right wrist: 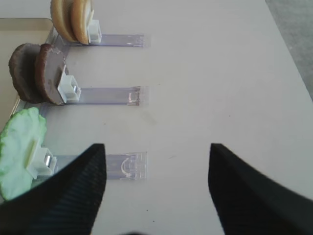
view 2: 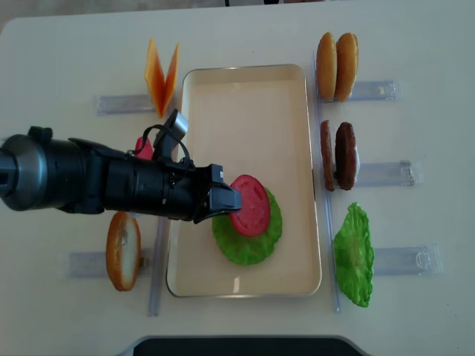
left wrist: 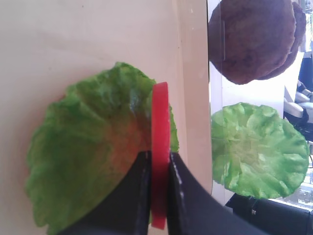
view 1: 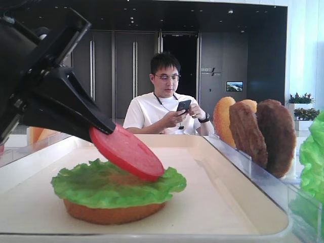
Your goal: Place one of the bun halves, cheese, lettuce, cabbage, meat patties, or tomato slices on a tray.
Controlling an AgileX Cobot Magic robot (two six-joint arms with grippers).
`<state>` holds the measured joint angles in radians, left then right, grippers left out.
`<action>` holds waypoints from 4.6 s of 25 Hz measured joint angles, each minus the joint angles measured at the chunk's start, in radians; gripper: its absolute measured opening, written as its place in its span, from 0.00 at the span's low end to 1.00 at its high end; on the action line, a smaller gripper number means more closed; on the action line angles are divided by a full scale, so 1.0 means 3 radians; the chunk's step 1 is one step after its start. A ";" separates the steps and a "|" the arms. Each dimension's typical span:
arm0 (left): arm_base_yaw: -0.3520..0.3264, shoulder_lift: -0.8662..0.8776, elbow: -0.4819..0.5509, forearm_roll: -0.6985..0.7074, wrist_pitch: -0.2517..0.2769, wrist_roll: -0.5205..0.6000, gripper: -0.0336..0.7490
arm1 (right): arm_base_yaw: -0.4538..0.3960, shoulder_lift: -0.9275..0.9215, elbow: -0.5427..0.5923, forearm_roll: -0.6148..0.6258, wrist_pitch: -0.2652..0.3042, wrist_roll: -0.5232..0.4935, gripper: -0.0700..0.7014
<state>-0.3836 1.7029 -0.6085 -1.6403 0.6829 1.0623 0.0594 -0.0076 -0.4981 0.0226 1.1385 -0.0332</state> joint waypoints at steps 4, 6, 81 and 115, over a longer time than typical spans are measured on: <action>0.0000 0.0000 0.0000 0.0004 -0.0006 -0.0036 0.10 | 0.0000 0.0000 0.0000 0.0000 0.0000 0.0000 0.69; 0.0000 0.0000 0.0000 0.0033 -0.0013 -0.0070 0.10 | 0.0000 0.0000 0.0000 0.0000 0.0000 0.0000 0.69; 0.0000 -0.1373 -0.1124 0.4777 0.0484 -0.3541 0.77 | 0.0000 0.0000 0.0000 0.0000 0.0000 0.0000 0.69; 0.1510 -0.1373 -0.1584 0.5511 0.1513 -0.3341 0.77 | 0.0000 0.0000 0.0000 0.0000 0.0000 0.0000 0.69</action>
<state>0.0694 1.2910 -1.0837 0.0129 1.1368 0.0600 0.0594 -0.0076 -0.4981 0.0226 1.1385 -0.0332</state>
